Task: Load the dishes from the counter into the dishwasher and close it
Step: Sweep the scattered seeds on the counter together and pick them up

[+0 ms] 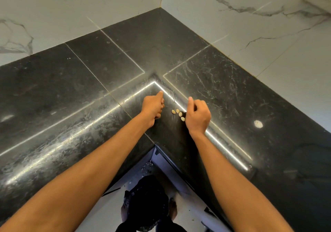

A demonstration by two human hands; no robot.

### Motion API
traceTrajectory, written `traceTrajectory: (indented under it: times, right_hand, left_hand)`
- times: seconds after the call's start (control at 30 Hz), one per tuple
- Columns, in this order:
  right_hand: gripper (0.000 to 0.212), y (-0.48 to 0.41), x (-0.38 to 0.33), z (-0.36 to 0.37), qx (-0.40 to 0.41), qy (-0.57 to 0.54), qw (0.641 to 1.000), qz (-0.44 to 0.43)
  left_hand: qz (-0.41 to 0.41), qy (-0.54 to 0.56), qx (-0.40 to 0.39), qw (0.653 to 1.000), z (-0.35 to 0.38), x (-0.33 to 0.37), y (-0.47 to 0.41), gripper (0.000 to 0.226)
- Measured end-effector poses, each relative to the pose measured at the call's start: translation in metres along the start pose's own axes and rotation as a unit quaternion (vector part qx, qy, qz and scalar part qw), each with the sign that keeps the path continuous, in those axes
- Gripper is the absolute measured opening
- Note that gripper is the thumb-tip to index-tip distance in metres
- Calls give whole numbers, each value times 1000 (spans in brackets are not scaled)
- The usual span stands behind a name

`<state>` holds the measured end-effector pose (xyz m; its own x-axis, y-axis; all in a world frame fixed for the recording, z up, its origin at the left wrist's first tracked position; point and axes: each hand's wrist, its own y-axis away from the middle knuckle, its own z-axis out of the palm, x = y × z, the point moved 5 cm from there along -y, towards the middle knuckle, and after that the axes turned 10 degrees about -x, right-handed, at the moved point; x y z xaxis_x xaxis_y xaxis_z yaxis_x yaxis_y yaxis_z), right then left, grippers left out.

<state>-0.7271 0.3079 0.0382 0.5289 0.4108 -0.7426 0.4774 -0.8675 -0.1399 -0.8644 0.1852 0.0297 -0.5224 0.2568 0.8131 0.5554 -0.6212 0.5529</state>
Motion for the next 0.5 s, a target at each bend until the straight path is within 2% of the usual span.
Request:
traceTrajectory:
  times: [0.07, 0.13, 0.23, 0.37, 0.47, 0.5]
  right_hand:
    - [30, 11, 15, -14, 12, -5, 1000, 15]
    - [21, 24, 20, -19, -35, 40, 998, -21]
    - [34, 36, 17, -15, -82, 142, 982, -96]
    - [38, 36, 7, -6, -127, 158, 973, -111]
    - [35, 38, 10, -8, -164, 131, 972, -104]
    - [31, 40, 11, -10, -171, 126, 971, -108]
  left_hand:
    - [83, -145, 13, 986, 2, 7, 0, 50]
    - [143, -280, 17, 949, 6, 14, 1, 51]
    - [200, -418, 9, 886, 15, 19, 2, 46]
    - [276, -505, 5, 818, 24, 18, 0, 51]
    - [310, -531, -21, 788, 25, 11, 0, 43]
    - [316, -555, -35, 769, 26, 6, 0, 39]
